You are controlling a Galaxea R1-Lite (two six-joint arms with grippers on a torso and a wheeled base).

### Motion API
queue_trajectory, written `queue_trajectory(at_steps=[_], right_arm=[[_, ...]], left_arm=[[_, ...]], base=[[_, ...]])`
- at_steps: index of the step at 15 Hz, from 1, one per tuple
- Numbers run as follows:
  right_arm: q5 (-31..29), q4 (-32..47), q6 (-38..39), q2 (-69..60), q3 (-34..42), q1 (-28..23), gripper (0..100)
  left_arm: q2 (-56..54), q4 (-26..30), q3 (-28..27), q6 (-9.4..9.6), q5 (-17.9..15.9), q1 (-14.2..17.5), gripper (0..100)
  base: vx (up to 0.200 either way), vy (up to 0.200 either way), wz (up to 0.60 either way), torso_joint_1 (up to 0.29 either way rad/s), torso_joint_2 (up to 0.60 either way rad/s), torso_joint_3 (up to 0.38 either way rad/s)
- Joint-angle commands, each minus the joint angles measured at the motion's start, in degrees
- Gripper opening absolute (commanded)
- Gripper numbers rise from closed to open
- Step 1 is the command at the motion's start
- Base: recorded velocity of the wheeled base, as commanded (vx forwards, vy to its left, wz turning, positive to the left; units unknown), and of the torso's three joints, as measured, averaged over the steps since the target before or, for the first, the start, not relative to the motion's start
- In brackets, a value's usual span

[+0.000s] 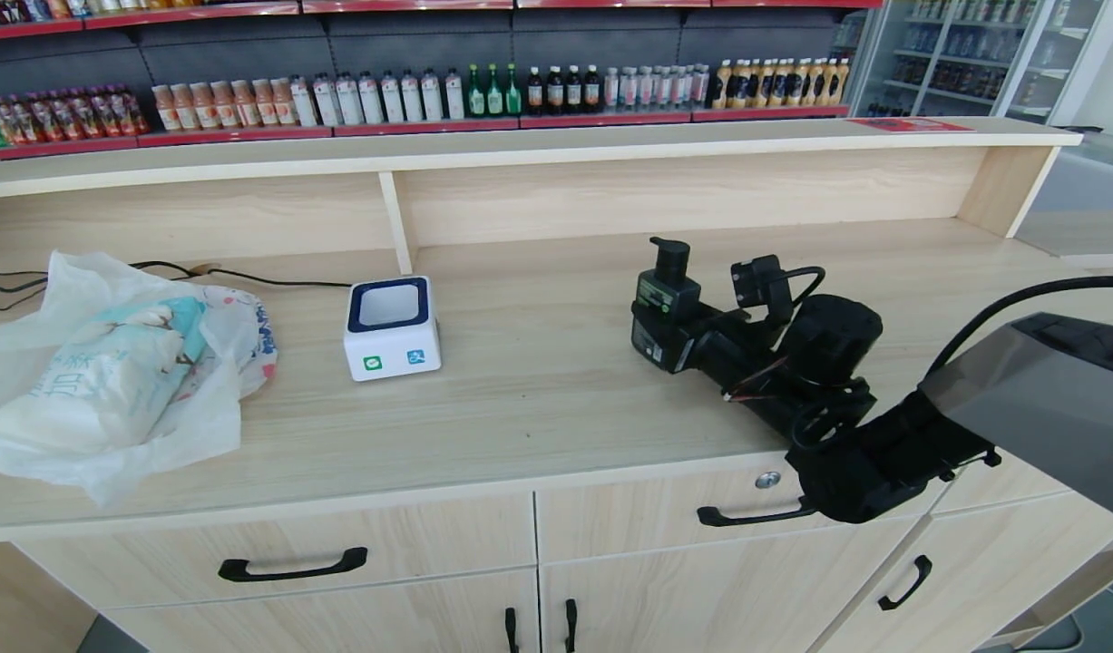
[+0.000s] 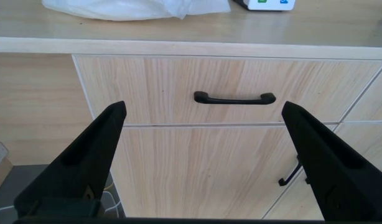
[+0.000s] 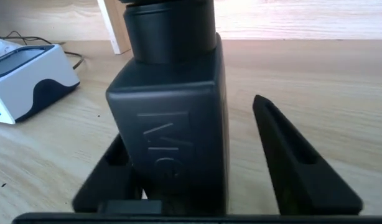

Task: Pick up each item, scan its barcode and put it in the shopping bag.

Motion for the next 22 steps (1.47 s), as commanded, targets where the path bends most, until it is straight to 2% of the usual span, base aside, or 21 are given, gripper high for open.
queue_trajectory(at_steps=[1,7,12,14,16,19,20,22], right_arm=[[-0.1,-0.2,-0.1,0.1,-0.3,-0.1,0],[-0.3,-0.5,-1.1,-2.0,-0.5,0.0,0],[-1.3,-1.0,-4.6,-10.6,3.4,2.3,0],[-5.3,-1.0,-4.7,-15.9,8.0,4.6,0],[-8.4,-1.0,-5.6,-22.7,15.7,7.0,0],[-9.6,-1.0,-6.3,-31.0,23.7,11.4,0],[-9.7,-1.0,-7.1,-34.6,26.8,14.5,0],[-10.9,-1.0,-8.4,-38.6,31.5,16.0,0]], left_arm=[[0.0,0.0,0.0,-0.04,0.0,0.0,100],[0.0,0.1,0.0,-0.21,0.0,0.0,100],[0.0,0.5,0.0,-0.13,0.0,0.0,100],[0.0,0.5,0.0,-0.21,0.0,0.0,100],[0.0,0.5,0.0,-0.21,0.0,0.0,100],[0.0,0.5,0.0,-0.21,0.0,0.0,100],[0.0,0.5,0.0,-0.21,0.0,0.0,100],[0.0,0.5,0.0,-0.21,0.0,0.0,100]], base=[[0.0,0.0,0.0,0.0,0.0,0.0],[0.0,0.0,0.0,0.0,0.0,0.0],[0.0,0.0,0.0,0.0,0.0,0.0],[0.0,0.0,0.0,0.0,0.0,0.0],[0.0,0.0,0.0,0.0,0.0,0.0],[0.0,0.0,0.0,0.0,0.0,0.0],[0.0,0.0,0.0,0.0,0.0,0.0],[0.0,0.0,0.0,0.0,0.0,0.0]])
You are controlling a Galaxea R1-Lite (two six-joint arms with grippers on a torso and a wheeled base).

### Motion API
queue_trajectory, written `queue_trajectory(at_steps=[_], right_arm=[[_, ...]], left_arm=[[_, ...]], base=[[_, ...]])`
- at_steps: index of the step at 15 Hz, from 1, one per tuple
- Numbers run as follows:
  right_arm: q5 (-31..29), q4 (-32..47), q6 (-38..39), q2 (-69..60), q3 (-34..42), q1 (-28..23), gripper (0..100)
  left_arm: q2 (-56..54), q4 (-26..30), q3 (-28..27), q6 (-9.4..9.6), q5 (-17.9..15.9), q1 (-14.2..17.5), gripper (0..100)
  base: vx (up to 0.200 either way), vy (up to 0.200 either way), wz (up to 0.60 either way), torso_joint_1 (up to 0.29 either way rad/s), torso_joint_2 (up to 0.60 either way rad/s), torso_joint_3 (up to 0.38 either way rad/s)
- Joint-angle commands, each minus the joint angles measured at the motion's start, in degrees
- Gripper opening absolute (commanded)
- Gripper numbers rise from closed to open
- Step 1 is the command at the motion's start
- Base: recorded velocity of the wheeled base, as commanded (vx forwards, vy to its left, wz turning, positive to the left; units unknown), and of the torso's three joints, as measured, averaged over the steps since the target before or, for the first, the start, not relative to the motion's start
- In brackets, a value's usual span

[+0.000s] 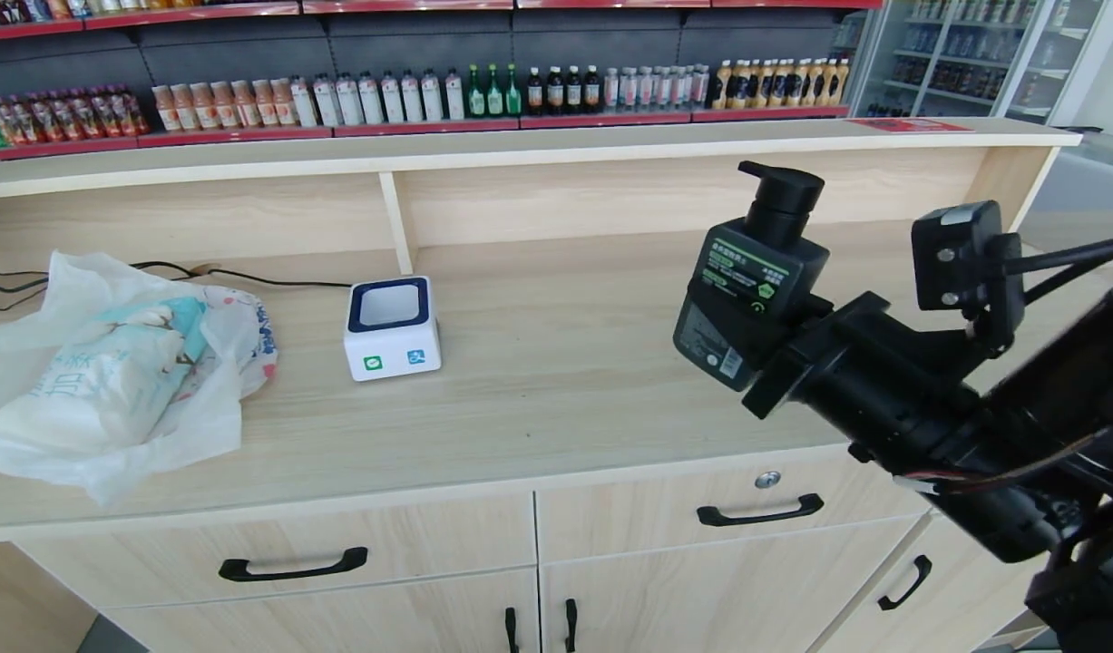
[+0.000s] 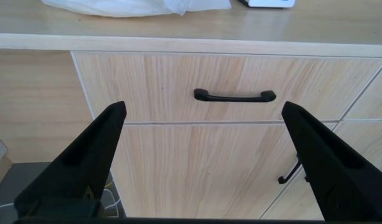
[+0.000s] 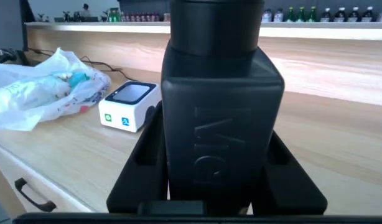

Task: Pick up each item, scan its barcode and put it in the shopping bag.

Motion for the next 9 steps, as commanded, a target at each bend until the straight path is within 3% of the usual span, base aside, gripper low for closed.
queue_trajectory(at_steps=[1,4,8,9], right_arm=[[-1.1,0.1,-0.6,-7.5,5.3,2.6,0],[-0.8,0.0,3.6,-8.5,6.0,7.4,0],[8.0,0.0,10.6,-6.9,3.0,8.4,0],[8.5,-0.1,13.0,-5.1,0.1,10.6,0]], left_arm=[[0.0,0.0,0.0,0.04,0.0,0.0,100],[0.0,0.0,0.0,-0.04,0.0,0.0,100],[0.0,0.0,0.0,-0.04,0.0,0.0,100],[0.0,0.0,0.0,-0.04,0.0,0.0,100]], base=[[0.0,0.0,0.0,0.0,0.0,0.0],[0.0,0.0,0.0,0.0,0.0,0.0],[0.0,0.0,0.0,0.0,0.0,0.0],[0.0,0.0,0.0,0.0,0.0,0.0]])
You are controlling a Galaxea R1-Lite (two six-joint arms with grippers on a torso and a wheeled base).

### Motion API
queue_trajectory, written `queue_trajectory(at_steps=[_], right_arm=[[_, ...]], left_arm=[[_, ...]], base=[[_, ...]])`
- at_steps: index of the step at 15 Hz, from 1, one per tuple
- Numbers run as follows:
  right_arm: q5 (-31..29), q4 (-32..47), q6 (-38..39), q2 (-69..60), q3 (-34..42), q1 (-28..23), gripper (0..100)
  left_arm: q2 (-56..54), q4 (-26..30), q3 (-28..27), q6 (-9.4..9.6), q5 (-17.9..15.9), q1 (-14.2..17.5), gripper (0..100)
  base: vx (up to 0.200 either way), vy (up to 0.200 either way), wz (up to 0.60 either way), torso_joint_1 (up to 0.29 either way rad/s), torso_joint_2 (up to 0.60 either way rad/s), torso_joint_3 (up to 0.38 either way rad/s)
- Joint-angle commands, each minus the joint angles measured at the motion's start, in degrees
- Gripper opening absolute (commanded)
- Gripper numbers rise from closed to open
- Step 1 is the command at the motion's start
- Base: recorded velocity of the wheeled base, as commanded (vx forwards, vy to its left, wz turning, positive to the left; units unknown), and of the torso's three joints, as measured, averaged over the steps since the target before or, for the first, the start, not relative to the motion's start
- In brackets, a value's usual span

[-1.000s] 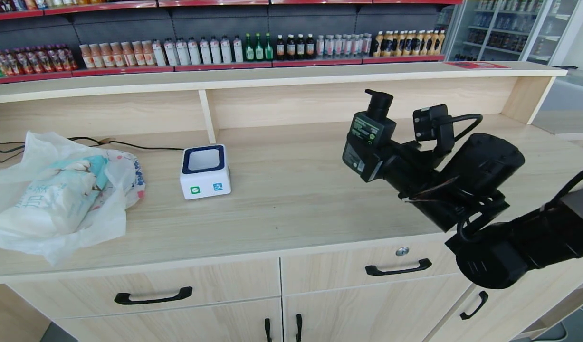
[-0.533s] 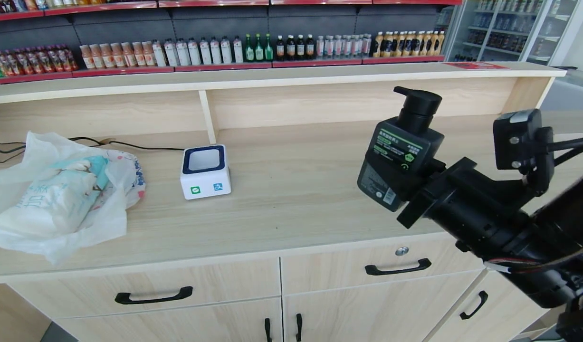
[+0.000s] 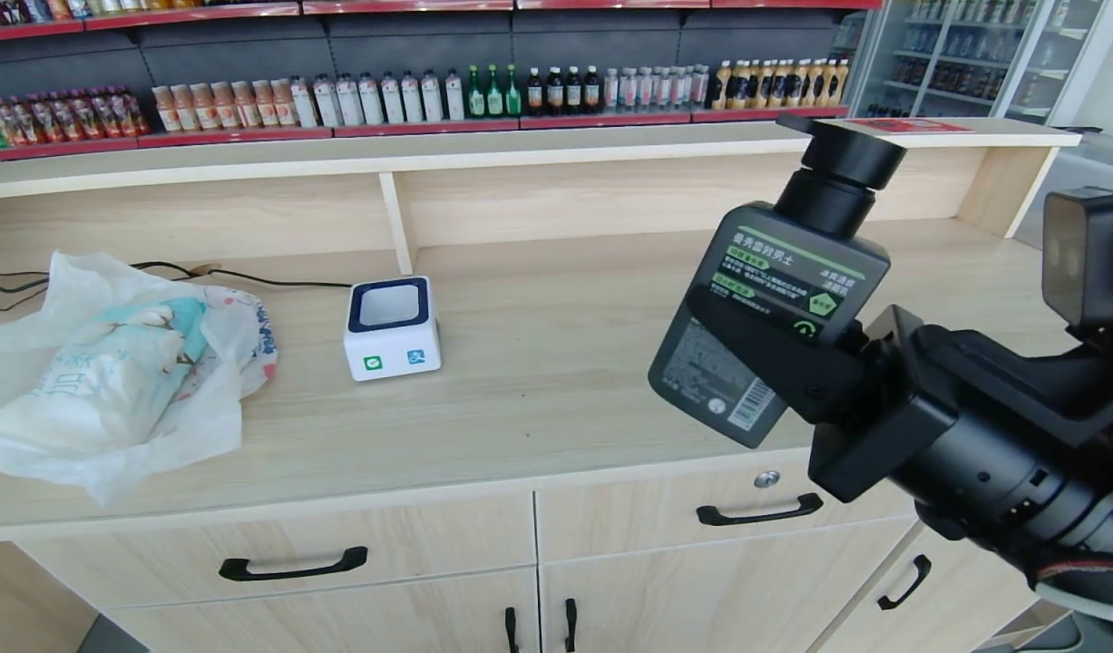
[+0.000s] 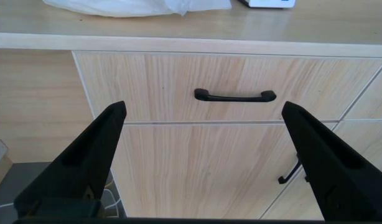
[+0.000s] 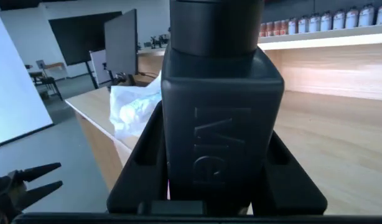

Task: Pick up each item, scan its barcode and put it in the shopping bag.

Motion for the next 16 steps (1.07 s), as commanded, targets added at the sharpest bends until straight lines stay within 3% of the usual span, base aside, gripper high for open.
queue_trajectory(at_steps=[1,5,12,16], right_arm=[[0.4,-0.7,4.1,3.4,-5.0,3.9,0],[-0.1,-9.8,11.9,10.5,-8.8,8.5,0],[0.0,-9.8,21.3,5.7,-6.4,9.0,0],[-0.1,-9.8,24.2,-0.1,1.1,13.6,0]], left_arm=[[0.0,0.0,0.0,-0.06,0.0,0.0,100],[0.0,0.0,0.0,0.03,0.0,0.0,100],[0.0,0.0,0.0,-0.06,0.0,0.0,100],[0.0,0.0,0.0,-0.06,0.0,0.0,100]], base=[[0.0,0.0,0.0,0.0,0.0,0.0],[0.0,0.0,0.0,0.0,0.0,0.0],[0.0,0.0,0.0,0.0,0.0,0.0],[0.0,0.0,0.0,0.0,0.0,0.0]])
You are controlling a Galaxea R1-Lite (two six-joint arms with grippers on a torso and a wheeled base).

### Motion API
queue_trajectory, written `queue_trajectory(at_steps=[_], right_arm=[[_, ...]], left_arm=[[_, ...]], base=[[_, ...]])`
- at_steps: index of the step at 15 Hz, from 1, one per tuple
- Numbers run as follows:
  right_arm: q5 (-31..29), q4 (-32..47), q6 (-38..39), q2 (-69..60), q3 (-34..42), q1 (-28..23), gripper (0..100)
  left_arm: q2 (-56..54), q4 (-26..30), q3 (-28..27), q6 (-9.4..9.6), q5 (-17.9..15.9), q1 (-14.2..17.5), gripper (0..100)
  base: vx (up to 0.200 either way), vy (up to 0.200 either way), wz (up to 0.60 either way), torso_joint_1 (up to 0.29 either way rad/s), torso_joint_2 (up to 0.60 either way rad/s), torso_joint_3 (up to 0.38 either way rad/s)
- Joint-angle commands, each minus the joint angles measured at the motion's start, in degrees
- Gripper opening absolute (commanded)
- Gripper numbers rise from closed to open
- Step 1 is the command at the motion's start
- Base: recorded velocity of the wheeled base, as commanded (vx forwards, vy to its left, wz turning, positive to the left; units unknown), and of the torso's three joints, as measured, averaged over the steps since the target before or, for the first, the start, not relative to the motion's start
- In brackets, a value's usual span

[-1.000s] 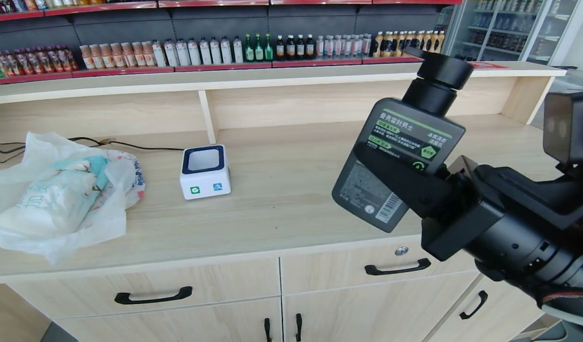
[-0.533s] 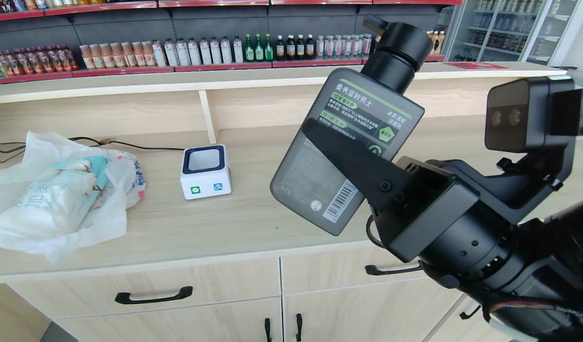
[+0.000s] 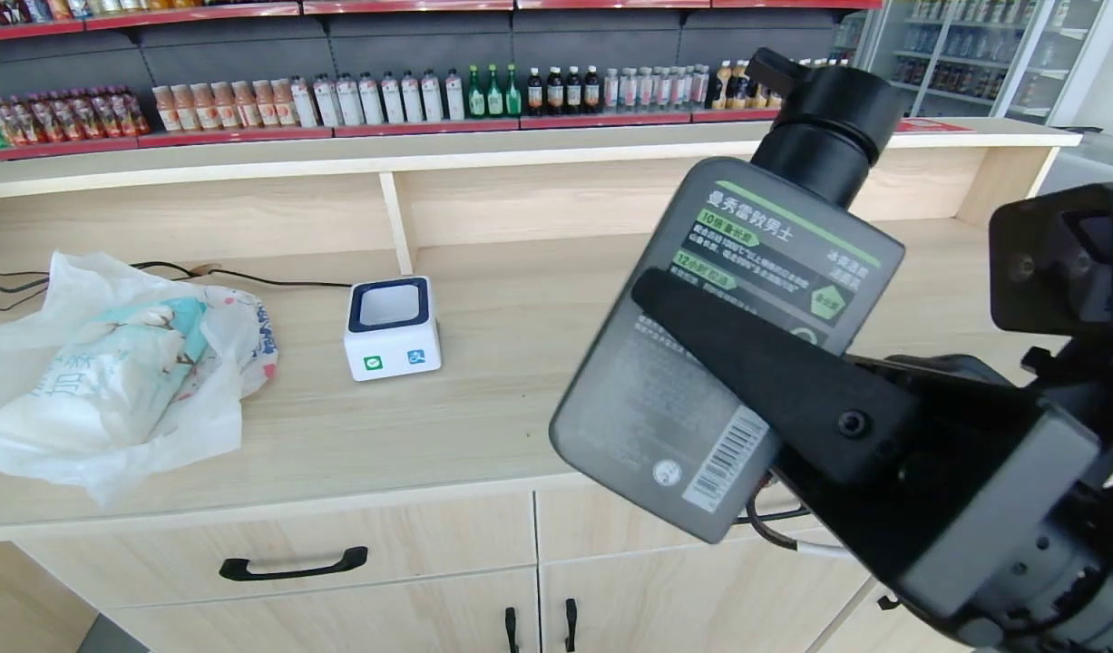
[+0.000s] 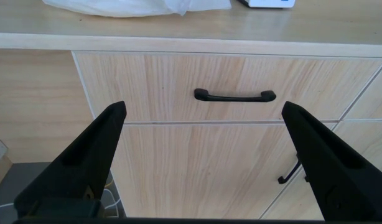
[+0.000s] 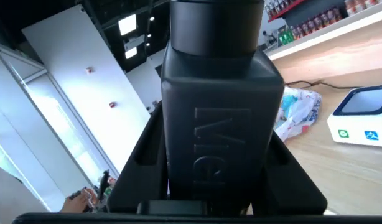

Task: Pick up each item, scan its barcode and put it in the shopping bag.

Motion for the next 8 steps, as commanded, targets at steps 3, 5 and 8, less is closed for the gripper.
queue_trajectory(at_steps=[3,5,8], right_arm=[[0.0,-0.1,2.0,-4.1,3.2,3.0,0],[0.0,-0.1,2.8,-4.1,3.2,3.1,0],[-0.1,-0.1,3.1,-4.3,3.1,2.6,0]], left_arm=[[0.0,0.0,0.0,-0.02,0.0,0.0,100],[0.0,0.0,0.0,-0.02,0.0,0.0,100],[0.0,0.0,0.0,0.07,0.0,0.0,100]], base=[[0.0,0.0,0.0,0.0,0.0,0.0],[0.0,0.0,0.0,0.0,0.0,0.0],[0.0,0.0,0.0,0.0,0.0,0.0]])
